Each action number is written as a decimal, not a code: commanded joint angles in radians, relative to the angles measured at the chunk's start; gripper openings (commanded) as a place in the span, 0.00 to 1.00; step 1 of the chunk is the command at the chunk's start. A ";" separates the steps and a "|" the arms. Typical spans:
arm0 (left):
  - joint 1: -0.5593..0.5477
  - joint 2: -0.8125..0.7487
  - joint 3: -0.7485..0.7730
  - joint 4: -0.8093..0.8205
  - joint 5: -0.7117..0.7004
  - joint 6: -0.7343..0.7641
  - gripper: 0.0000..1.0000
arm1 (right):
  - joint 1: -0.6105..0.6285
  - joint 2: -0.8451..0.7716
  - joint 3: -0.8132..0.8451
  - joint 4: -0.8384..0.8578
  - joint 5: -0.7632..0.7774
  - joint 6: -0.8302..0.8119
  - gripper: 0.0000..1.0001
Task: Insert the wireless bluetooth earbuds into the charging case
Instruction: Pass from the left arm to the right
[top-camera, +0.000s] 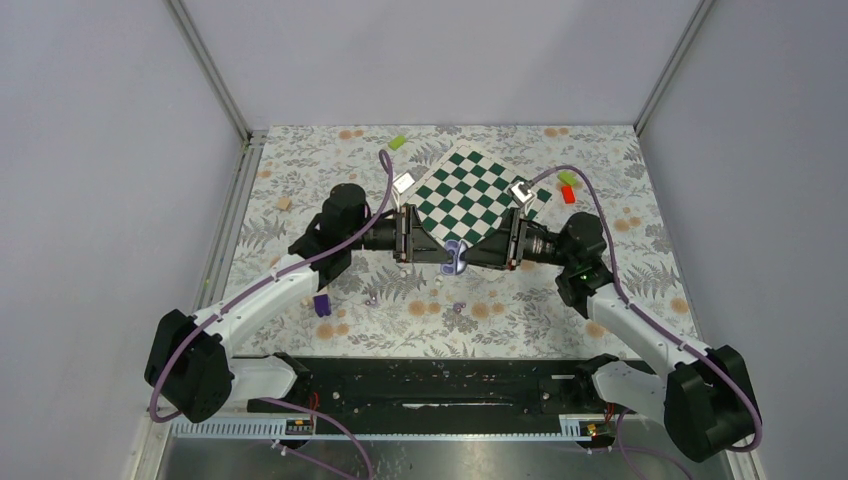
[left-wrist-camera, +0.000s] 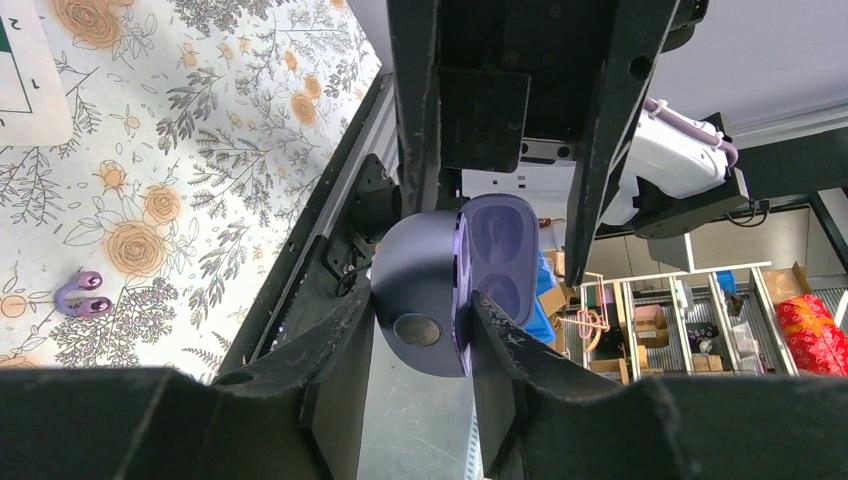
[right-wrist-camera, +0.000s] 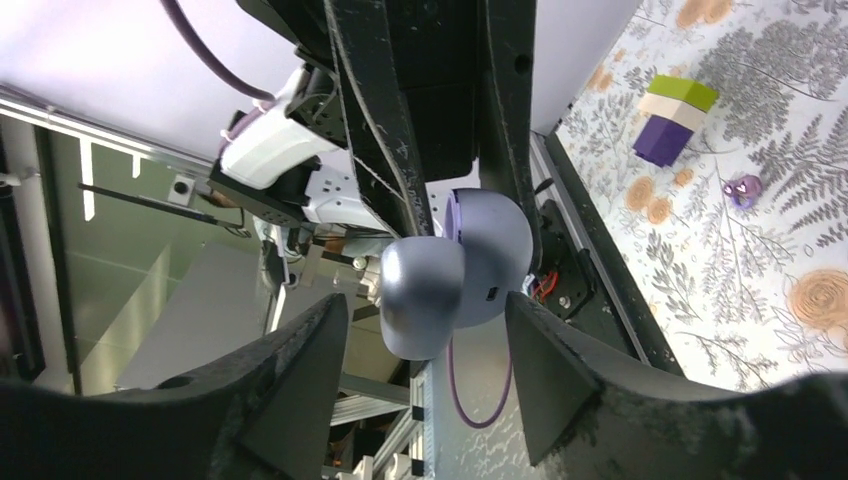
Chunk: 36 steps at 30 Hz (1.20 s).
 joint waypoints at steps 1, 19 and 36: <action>0.009 -0.023 0.006 0.090 0.038 -0.019 0.30 | -0.019 0.032 -0.025 0.236 -0.007 0.118 0.63; 0.013 0.010 0.009 0.114 0.040 -0.041 0.30 | -0.026 0.115 -0.024 0.408 -0.036 0.225 0.55; 0.014 0.031 0.014 0.122 0.037 -0.050 0.30 | -0.027 0.108 -0.018 0.229 -0.034 0.117 0.29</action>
